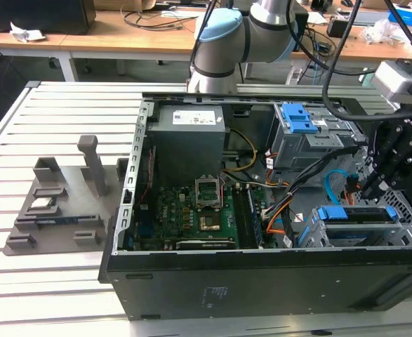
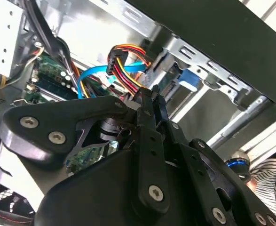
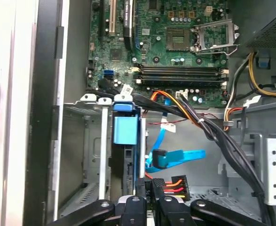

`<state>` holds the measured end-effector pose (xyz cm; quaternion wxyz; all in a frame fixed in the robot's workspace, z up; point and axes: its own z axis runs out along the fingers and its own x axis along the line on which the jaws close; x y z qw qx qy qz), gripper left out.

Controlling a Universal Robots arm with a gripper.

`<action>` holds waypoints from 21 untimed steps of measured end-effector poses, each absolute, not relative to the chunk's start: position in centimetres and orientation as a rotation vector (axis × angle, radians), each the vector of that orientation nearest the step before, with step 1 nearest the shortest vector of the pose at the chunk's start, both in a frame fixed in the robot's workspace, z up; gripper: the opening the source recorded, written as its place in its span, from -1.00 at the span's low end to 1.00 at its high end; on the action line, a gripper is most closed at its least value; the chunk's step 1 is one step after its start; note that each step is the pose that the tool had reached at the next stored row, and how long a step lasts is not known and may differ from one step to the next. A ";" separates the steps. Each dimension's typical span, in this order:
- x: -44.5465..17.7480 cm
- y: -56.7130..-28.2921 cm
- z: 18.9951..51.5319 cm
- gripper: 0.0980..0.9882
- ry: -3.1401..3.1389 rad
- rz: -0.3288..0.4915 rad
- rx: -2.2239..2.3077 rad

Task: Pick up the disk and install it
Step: 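Insert the first disk wire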

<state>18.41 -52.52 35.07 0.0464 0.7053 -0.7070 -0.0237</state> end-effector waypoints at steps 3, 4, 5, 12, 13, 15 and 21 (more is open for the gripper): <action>18.4 -53.6 35.0 -0.84 -2.156 -0.069 2.151; 18.4 -53.7 34.9 -0.84 -2.157 -0.069 2.151; 18.4 -53.7 34.9 -0.84 -2.156 -0.068 2.151; 18.7 -53.2 34.4 -0.84 -2.155 -0.065 2.149; 18.7 -53.2 34.3 -0.84 -2.155 -0.065 2.149; 18.7 -53.2 34.2 -0.84 -2.155 -0.064 2.149; 18.8 -53.2 34.0 -0.84 -2.154 -0.063 2.148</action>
